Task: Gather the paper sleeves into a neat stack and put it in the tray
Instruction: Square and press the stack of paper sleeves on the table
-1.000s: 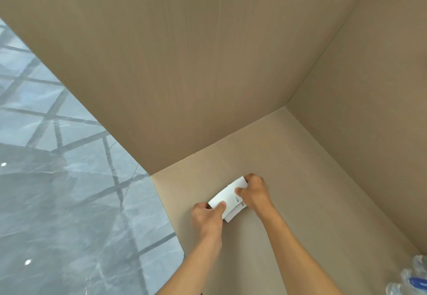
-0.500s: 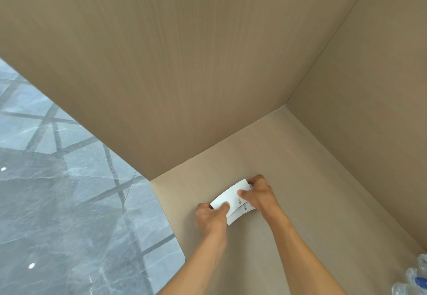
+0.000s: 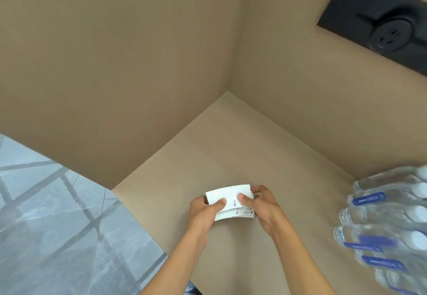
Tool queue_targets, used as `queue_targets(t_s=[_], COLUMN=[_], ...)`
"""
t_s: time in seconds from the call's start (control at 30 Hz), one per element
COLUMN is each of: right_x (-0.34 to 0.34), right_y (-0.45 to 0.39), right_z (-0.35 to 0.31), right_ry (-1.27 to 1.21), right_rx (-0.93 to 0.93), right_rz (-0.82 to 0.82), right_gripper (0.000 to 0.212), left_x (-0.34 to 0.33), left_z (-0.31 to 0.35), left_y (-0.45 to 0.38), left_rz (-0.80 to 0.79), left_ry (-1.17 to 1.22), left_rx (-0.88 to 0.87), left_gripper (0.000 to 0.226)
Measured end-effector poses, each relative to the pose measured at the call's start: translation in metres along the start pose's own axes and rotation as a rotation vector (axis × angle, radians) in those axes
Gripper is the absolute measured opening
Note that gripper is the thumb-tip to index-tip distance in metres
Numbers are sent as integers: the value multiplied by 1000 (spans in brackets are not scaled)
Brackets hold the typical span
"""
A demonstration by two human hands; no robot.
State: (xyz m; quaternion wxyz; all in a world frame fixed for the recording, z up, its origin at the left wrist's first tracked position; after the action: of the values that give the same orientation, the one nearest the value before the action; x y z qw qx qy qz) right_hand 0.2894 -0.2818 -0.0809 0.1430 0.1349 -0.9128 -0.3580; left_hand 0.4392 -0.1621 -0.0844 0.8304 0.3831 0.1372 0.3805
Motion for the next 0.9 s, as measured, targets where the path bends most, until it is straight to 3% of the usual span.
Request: queue_targets(t_s=[0.43,0.63,0.9], right_x=[198,245,262], right_y=[116,143,138], right_z=[136,179,203], right_ry=[-363,-412,-374], right_rx=[26,106,282], right_rz=[282,372,478], right_gripper=[29,27,43], left_x=[-135,-172,-195], left_z=[-93,-127,-139], left_y=[131,160,154], left_rz=[-403,-476,-541], left_ry=[-404,-521,-611], left_rx=[-181,-331,-540], left_gripper=[18,21,42])
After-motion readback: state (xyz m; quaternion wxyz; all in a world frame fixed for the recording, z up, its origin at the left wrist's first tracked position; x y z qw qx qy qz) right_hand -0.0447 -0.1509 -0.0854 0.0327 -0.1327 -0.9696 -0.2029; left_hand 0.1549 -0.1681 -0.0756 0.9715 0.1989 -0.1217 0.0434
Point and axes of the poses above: each hand's wrist, its own y-axis away from the middle knuckle, its own x-axis out of the back of the hand, z = x × y, the point moved 9 cm from there along -y, towards the middle knuckle, and after that the axes turned 7 degrees about z, right-handed, at the moved point
